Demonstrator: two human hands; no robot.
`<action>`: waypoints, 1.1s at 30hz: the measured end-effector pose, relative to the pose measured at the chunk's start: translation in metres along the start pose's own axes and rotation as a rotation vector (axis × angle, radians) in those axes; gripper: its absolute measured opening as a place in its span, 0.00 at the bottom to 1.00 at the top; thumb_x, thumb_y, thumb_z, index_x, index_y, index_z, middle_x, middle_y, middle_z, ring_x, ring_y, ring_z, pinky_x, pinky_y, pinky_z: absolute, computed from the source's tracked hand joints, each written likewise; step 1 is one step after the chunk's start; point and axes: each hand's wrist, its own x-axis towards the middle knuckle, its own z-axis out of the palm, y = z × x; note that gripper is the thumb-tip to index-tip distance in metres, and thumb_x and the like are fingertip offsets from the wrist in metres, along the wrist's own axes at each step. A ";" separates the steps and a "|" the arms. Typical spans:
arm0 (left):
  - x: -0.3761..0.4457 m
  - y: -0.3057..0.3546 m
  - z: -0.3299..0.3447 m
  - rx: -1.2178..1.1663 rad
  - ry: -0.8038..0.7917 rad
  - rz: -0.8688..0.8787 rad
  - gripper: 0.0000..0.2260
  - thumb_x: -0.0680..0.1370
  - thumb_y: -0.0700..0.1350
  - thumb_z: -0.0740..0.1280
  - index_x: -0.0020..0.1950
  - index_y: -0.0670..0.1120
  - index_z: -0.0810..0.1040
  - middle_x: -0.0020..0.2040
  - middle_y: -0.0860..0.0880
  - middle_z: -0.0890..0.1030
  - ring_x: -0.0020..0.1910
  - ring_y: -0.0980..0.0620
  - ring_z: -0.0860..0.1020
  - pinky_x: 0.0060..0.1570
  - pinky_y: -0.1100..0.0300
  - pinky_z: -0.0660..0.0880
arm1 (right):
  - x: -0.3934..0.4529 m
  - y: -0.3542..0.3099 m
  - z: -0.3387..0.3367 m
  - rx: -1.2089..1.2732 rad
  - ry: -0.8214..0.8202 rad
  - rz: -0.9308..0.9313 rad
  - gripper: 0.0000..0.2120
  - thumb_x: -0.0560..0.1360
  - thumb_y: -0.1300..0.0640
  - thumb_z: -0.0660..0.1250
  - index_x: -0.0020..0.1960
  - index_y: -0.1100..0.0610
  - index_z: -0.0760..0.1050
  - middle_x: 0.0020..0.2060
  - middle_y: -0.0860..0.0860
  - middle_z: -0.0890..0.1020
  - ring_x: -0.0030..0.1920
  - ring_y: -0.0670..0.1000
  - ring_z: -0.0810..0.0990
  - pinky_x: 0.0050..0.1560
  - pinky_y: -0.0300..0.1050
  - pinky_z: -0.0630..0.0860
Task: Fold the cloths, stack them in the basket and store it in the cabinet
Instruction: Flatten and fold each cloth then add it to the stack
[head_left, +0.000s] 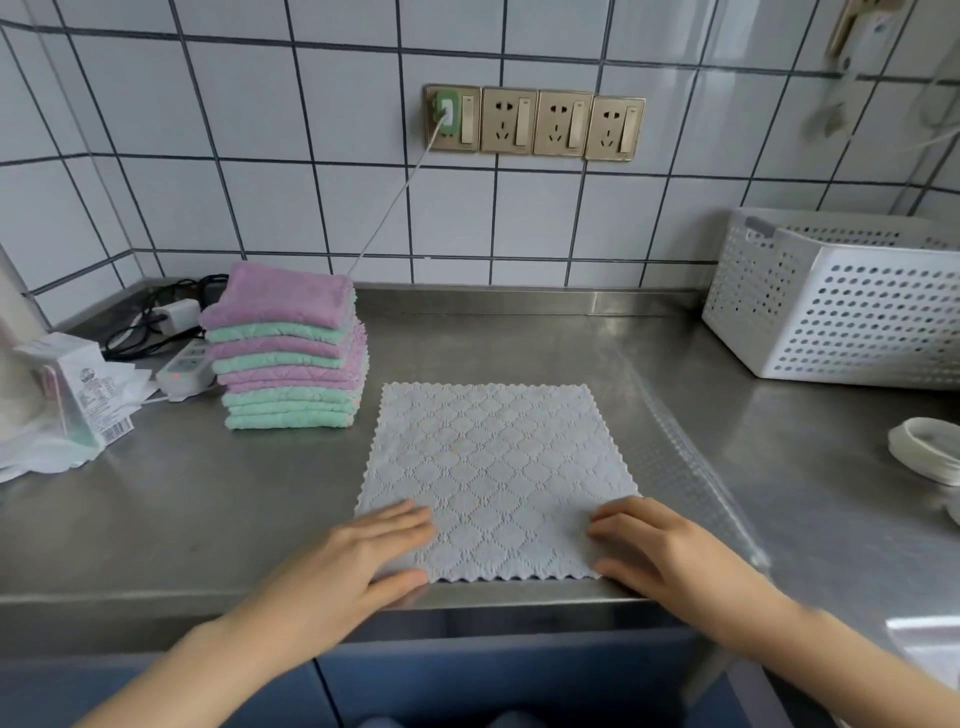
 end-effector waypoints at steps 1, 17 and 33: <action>-0.004 -0.004 -0.001 0.005 0.019 0.009 0.34 0.72 0.74 0.46 0.72 0.59 0.66 0.72 0.66 0.60 0.70 0.75 0.50 0.71 0.73 0.46 | -0.005 0.002 -0.002 0.005 -0.004 0.006 0.19 0.76 0.37 0.59 0.56 0.49 0.77 0.57 0.41 0.76 0.55 0.40 0.77 0.56 0.32 0.71; -0.026 -0.020 -0.012 0.233 0.299 0.140 0.13 0.75 0.48 0.60 0.49 0.50 0.84 0.49 0.56 0.84 0.49 0.59 0.82 0.50 0.63 0.78 | -0.027 0.008 -0.007 -0.119 -0.036 0.050 0.24 0.69 0.70 0.71 0.60 0.50 0.77 0.60 0.44 0.79 0.57 0.43 0.79 0.60 0.25 0.64; -0.029 -0.011 -0.010 0.140 0.391 -0.010 0.07 0.71 0.44 0.65 0.44 0.50 0.83 0.44 0.59 0.83 0.43 0.56 0.81 0.52 0.65 0.75 | -0.025 0.007 -0.016 0.122 0.137 0.151 0.16 0.68 0.70 0.73 0.46 0.49 0.82 0.47 0.38 0.82 0.51 0.34 0.79 0.52 0.23 0.70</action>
